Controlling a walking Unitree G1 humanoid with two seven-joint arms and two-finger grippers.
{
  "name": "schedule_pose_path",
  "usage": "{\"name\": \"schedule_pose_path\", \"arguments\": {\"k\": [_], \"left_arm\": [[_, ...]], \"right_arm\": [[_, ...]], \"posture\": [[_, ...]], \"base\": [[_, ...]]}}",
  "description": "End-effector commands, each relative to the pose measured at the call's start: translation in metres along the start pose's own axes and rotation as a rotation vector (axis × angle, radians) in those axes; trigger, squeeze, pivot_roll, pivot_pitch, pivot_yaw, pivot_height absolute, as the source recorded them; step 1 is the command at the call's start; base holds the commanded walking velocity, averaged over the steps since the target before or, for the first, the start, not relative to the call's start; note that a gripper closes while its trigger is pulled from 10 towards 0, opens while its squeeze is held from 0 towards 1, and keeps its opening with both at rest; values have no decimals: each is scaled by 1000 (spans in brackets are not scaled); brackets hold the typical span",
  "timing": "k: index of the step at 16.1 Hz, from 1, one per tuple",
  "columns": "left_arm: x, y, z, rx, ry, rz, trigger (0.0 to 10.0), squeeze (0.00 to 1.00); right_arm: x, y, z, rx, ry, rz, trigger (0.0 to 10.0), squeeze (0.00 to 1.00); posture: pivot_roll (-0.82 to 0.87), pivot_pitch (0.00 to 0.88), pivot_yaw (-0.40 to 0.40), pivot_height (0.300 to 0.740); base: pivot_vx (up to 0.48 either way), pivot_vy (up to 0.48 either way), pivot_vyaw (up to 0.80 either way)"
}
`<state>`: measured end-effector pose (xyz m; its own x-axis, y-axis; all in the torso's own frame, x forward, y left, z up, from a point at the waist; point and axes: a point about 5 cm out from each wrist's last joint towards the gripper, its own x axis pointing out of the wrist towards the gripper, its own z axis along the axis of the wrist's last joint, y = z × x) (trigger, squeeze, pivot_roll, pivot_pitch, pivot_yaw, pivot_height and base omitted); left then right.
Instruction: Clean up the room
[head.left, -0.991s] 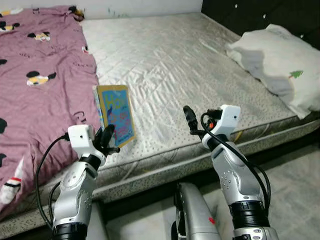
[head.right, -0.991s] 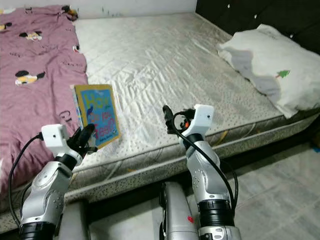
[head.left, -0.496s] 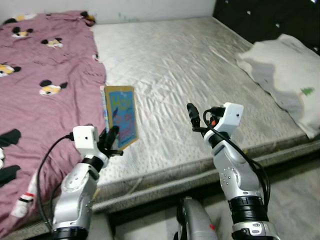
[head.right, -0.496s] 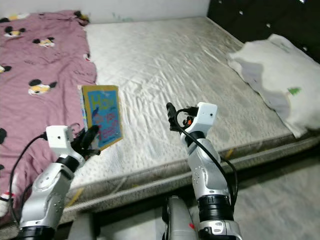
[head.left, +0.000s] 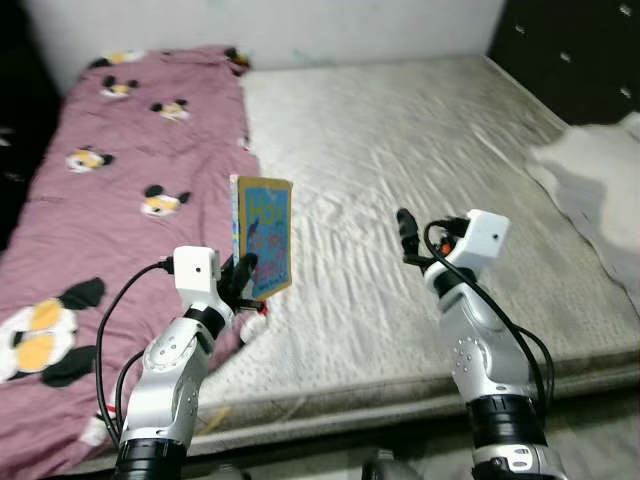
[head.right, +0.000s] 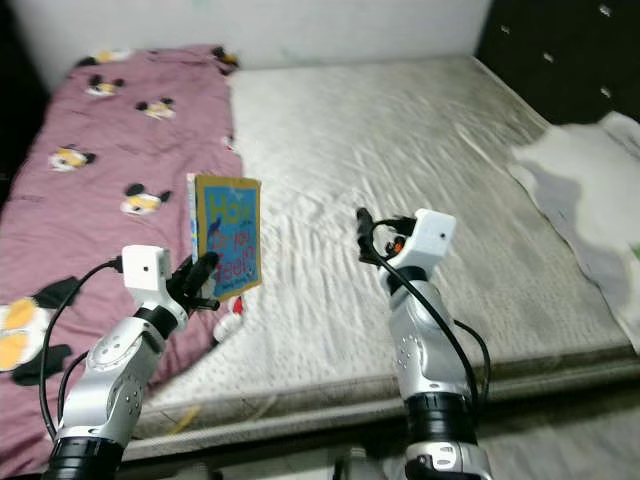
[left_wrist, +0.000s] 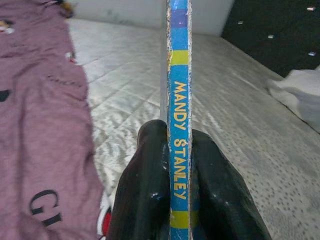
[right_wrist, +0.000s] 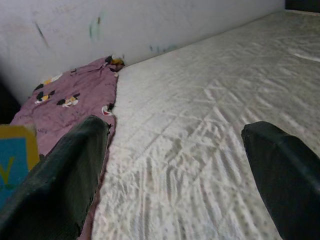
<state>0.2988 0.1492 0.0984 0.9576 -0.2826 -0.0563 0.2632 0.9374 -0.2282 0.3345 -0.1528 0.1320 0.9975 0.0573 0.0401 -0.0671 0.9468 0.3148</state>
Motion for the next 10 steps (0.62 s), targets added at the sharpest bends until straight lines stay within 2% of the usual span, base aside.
{"name": "schedule_pose_path", "arguments": {"k": [1,4,5,6,8,9,10], "left_arm": [[-2,3,4,-34,-14,35,0,0],[-8,-4,-1,-22,-5,30,0,0],[-9,-5,-3,-23,0,39,2235,0],[-10,-5,-4,-30,4,48,2549,0],[-9,-9,-5,-27,17,60,4353,0],[-9,-11,-6,-17,24,59,8118,0],[-8,-13,-7,-15,36,59,10000,0]], "right_arm": [[-3,-4,4,-4,-16,-19,10000,0],[-4,-4,2,-19,7,-10,10000,0],[-5,-3,2,-19,9,-7,10000,0],[-6,-2,2,-21,13,-3,10000,0],[-8,-5,1,-38,25,-3,10000,0],[-8,-6,0,-40,29,-7,10000,0],[-8,-8,1,-43,31,-14,10000,0]], "posture": [[-79,0,19,740],[-78,11,-3,740],[-80,15,-7,740],[-82,18,-11,740],[-86,19,-18,740],[-86,18,-19,740],[-84,16,-20,740]], "base": [[0,0,0],[0,0,0],[0,0,0],[0,0,0],[0,0,0],[0,0,0],[0,0,0]]}}
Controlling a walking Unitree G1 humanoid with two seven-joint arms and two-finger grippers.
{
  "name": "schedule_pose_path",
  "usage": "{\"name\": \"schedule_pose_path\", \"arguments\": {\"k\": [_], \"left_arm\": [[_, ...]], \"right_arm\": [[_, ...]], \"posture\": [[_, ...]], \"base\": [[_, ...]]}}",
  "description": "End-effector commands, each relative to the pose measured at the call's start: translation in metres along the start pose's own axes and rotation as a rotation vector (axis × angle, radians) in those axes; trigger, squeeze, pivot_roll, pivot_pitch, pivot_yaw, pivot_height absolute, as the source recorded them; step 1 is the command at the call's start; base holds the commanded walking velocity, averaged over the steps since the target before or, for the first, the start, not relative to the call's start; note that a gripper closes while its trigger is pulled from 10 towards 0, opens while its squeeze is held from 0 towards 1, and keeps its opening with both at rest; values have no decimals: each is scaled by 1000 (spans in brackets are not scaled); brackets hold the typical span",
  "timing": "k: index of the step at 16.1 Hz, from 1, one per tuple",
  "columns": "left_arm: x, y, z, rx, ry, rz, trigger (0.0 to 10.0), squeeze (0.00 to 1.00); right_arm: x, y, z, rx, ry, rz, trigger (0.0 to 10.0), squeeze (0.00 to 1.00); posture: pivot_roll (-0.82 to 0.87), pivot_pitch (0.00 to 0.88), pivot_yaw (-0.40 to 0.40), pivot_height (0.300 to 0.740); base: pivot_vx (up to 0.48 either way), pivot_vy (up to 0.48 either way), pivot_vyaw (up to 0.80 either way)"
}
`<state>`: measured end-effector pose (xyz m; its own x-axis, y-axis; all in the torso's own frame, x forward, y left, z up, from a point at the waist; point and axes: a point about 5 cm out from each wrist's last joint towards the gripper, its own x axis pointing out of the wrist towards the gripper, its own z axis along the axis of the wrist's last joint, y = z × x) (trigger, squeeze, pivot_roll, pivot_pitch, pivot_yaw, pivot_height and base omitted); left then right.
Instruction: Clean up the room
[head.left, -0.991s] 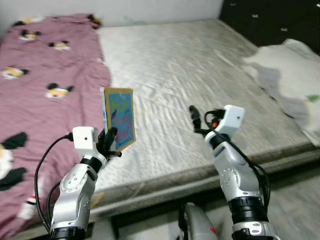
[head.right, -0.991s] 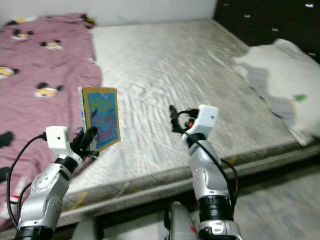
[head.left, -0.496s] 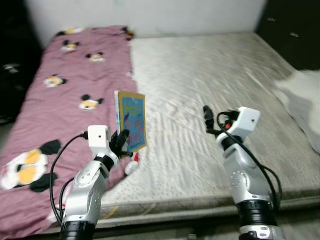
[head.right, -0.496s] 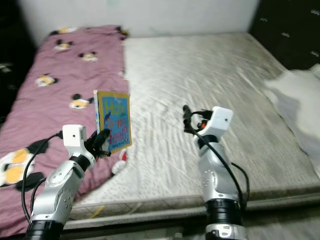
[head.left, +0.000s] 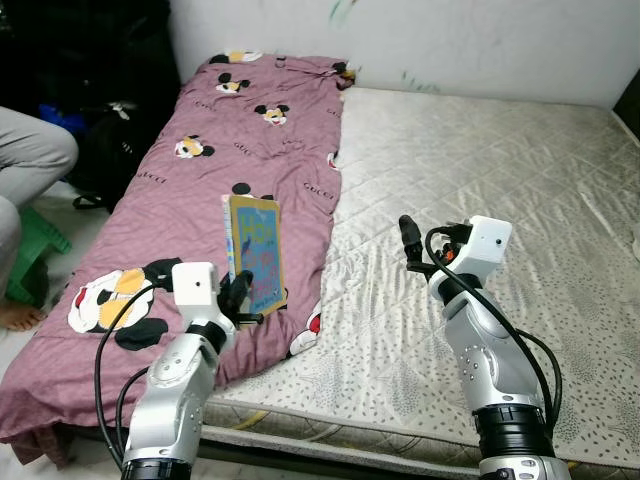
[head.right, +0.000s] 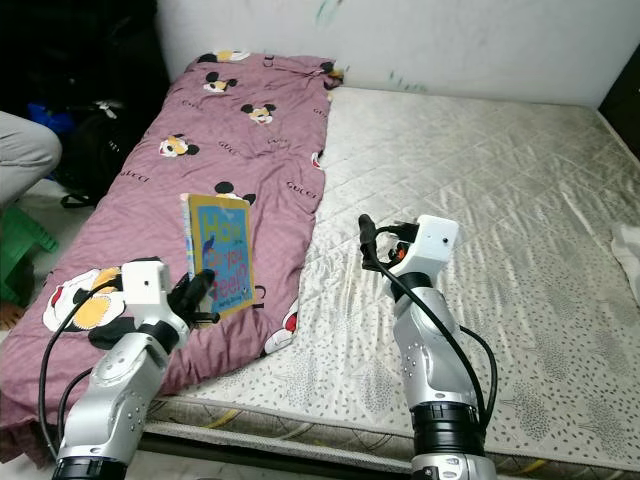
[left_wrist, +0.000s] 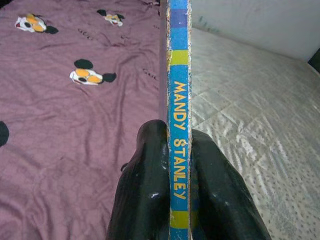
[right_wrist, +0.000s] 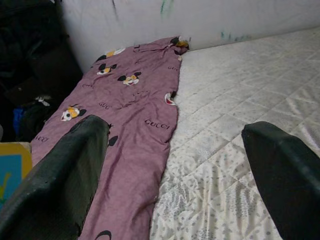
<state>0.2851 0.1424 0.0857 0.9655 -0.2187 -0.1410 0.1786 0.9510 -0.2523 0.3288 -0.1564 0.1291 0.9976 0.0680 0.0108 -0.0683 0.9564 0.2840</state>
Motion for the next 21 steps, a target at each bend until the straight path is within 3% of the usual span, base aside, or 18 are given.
{"name": "schedule_pose_path", "arguments": {"k": [1,3,8,10,13,15,16,21], "left_arm": [[2,-8,8,24,-29,-25,10000,0],[4,-10,8,58,-30,-23,10000,0],[4,-5,15,18,-83,46,10000,0],[3,-3,16,45,-80,41,10000,0],[4,-7,15,41,-65,22,10000,0],[5,-9,15,34,-73,14,10000,0],[6,-9,18,-7,-86,15,10000,0],[6,-10,18,-4,-88,13,10000,0]], "right_arm": [[-2,-5,2,-10,-1,-18,10000,0],[-3,-3,1,-4,0,-14,10000,0],[-8,-7,1,-26,3,-19,10000,0],[-8,-7,1,-63,-5,-26,10000,0],[-7,-5,1,-30,-8,-41,10000,0],[-6,-5,-1,-36,7,-47,10000,0],[-5,-5,0,-38,5,-46,10000,0],[-5,-3,0,-43,0,-36,10000,0]], "posture": [[-80,14,-26,740],[-79,15,-29,740],[-92,37,-34,740],[-88,43,-31,740],[-86,43,-31,740],[-86,38,-29,740],[-87,39,-30,740],[-90,39,-35,740]], "base": [[0,0,0],[0,0,0],[0,0,0],[0,0,0],[0,0,0],[0,-311,-228],[0,-390,-800],[0,-392,-109]]}}
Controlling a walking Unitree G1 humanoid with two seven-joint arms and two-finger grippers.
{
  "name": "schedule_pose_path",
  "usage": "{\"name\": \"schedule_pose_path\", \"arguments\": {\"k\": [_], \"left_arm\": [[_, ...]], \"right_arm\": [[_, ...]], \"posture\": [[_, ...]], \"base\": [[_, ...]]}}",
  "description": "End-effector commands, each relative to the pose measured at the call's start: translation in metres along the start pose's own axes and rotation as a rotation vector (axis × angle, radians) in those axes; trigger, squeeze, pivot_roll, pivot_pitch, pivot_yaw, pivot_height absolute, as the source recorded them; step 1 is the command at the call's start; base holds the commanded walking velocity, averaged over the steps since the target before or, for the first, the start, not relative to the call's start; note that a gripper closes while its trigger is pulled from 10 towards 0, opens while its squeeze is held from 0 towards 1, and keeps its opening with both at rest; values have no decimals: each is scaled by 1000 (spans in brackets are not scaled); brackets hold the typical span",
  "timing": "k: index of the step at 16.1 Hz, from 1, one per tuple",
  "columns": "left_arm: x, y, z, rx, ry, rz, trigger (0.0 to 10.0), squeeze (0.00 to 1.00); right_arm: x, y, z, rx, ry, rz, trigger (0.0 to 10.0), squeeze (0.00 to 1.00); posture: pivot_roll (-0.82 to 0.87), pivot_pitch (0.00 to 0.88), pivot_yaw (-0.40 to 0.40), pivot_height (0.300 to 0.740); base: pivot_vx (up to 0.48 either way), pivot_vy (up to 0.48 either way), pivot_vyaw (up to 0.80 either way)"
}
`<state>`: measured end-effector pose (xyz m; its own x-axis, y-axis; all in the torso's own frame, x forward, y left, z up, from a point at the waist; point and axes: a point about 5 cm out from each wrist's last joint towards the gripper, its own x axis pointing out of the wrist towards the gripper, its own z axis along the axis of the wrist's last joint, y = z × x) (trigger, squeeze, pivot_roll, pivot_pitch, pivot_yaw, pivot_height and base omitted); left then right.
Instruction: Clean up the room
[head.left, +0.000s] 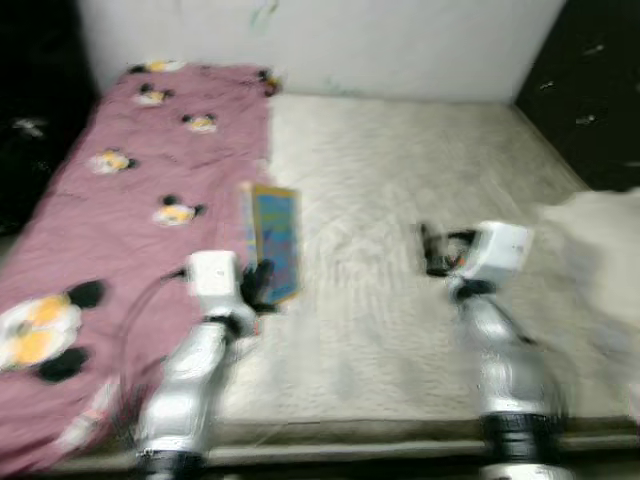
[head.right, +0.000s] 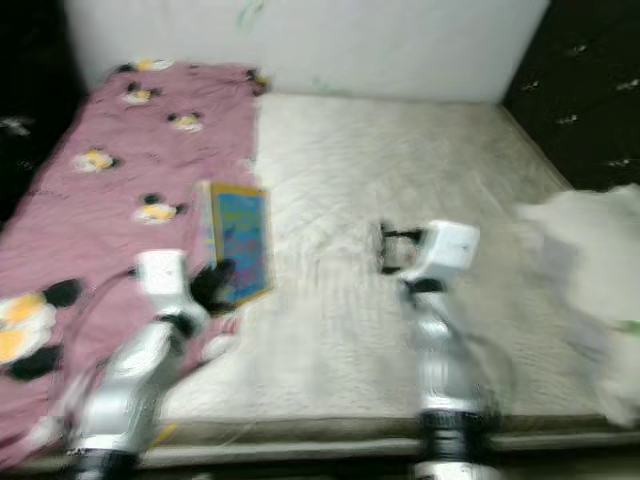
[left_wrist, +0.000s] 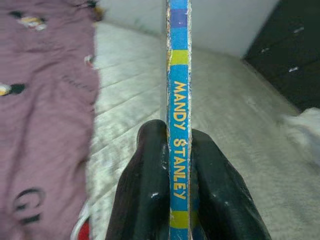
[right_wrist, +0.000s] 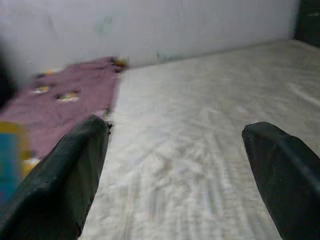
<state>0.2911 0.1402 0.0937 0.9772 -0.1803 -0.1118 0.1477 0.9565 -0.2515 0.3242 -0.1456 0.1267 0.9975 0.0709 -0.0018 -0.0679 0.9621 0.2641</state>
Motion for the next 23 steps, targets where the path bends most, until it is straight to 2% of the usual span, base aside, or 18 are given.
{"name": "schedule_pose_path", "arguments": {"k": [1,7,9,12,17,20,23], "left_arm": [[2,-7,9,-4,-49,-20,10000,0],[2,-8,9,-8,-49,-17,10000,0],[3,-8,9,-12,-50,-16,10000,0],[3,-8,10,-10,-52,-19,10000,0],[5,-7,13,-7,-78,-11,10000,0],[3,-10,16,-30,-104,-67,10000,0],[4,-11,17,-32,-110,-72,10000,0]], "right_arm": [[-1,-13,6,-23,-12,-34,10000,0],[-1,-12,7,-26,-15,-28,10000,0],[0,-10,7,-56,-17,-6,10000,0],[0,-8,7,-67,-21,0,10000,0],[0,-10,5,-50,-18,-17,10000,0],[1,-10,5,-49,-18,-17,10000,0],[2,-11,5,-46,-14,-14,10000,0]], "posture": [[-90,38,-36,740],[-92,38,-39,740],[-91,39,-40,740],[-89,37,-40,740],[-88,31,-38,740],[-89,28,-39,740],[-88,21,-40,740]], "base": [[0,-398,0],[0,-397,0],[0,-398,0],[0,-360,727],[0,0,83],[0,0,0],[174,0,-152]]}}
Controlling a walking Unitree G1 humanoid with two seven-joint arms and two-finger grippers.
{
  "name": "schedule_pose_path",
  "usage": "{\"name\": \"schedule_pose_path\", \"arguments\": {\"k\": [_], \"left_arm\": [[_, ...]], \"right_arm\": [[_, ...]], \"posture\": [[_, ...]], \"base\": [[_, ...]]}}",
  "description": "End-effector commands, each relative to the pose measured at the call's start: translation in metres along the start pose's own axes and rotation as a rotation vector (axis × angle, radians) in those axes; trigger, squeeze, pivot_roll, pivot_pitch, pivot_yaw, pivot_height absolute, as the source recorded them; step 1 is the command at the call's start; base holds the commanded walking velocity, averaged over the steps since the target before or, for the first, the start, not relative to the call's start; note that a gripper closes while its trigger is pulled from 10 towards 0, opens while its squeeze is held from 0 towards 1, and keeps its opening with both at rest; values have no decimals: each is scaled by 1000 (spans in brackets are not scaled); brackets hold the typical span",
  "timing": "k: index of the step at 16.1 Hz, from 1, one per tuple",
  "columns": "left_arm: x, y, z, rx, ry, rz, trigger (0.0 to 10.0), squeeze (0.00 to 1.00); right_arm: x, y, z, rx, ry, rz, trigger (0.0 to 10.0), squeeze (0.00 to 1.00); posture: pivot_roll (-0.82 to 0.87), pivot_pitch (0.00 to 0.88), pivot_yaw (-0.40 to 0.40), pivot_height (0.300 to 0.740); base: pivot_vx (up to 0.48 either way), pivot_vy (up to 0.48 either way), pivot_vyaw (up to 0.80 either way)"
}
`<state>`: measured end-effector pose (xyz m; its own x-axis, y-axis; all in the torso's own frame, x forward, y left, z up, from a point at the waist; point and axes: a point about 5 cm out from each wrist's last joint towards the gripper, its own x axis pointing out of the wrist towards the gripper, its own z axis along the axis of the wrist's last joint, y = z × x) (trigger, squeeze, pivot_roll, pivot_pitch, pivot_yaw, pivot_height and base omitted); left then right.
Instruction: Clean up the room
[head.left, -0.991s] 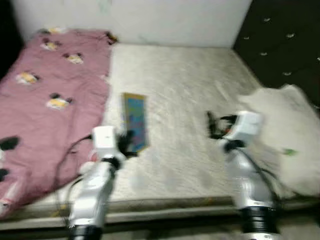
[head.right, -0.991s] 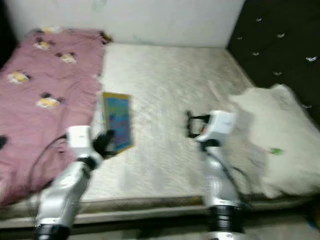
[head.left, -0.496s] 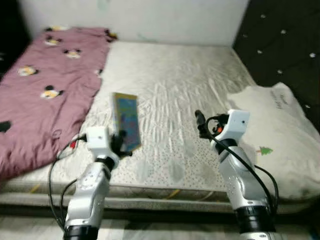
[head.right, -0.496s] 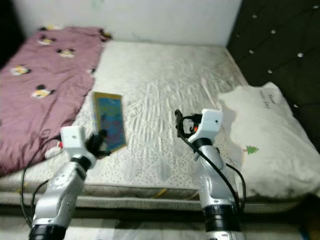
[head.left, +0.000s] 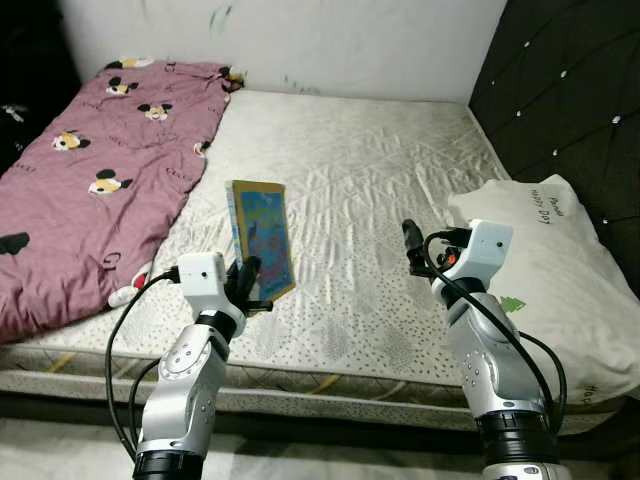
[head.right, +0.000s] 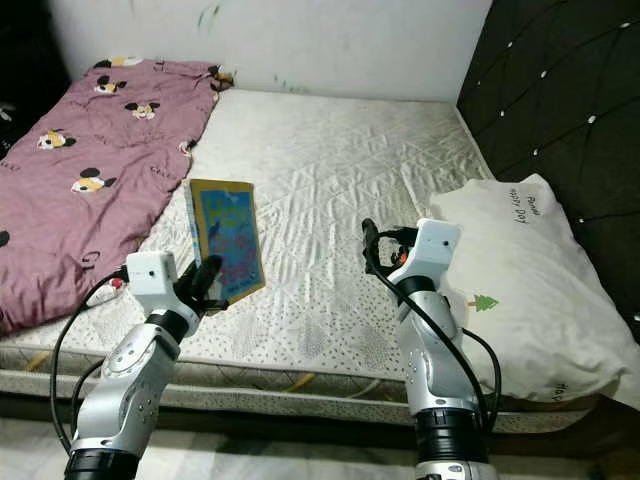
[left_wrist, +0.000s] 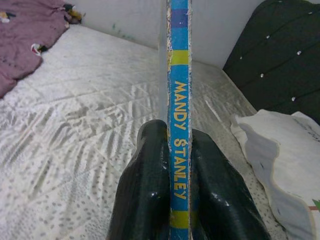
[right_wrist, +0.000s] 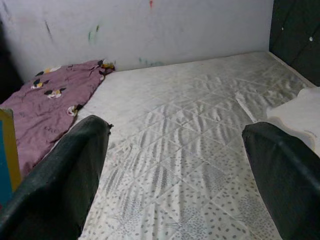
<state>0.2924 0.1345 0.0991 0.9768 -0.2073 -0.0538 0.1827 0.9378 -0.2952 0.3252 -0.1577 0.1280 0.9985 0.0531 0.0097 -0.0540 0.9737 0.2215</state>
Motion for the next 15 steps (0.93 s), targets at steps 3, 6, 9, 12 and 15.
{"name": "schedule_pose_path", "arguments": {"k": [3,6,9,12,15], "left_arm": [[3,-5,13,11,-64,-46,10000,0],[4,-5,13,10,-58,-49,10000,0],[5,-5,12,-2,-56,-31,10000,0],[5,-4,8,19,-36,-8,10000,0],[5,-5,9,24,-40,-10,10000,0]], "right_arm": [[3,2,2,-2,-5,7,10000,0],[4,2,1,-22,-4,12,10000,0],[4,1,1,-26,-4,9,10000,0],[2,1,-2,-81,-10,26,10000,0],[2,-1,-4,-79,-4,18,10000,0]], "posture": [[-87,18,-40,740],[-87,14,-40,740],[-88,17,-39,740],[-87,22,-37,740],[-88,33,-37,740]], "base": [[321,0,0],[324,0,0],[196,0,0],[0,0,0],[0,0,0]]}}
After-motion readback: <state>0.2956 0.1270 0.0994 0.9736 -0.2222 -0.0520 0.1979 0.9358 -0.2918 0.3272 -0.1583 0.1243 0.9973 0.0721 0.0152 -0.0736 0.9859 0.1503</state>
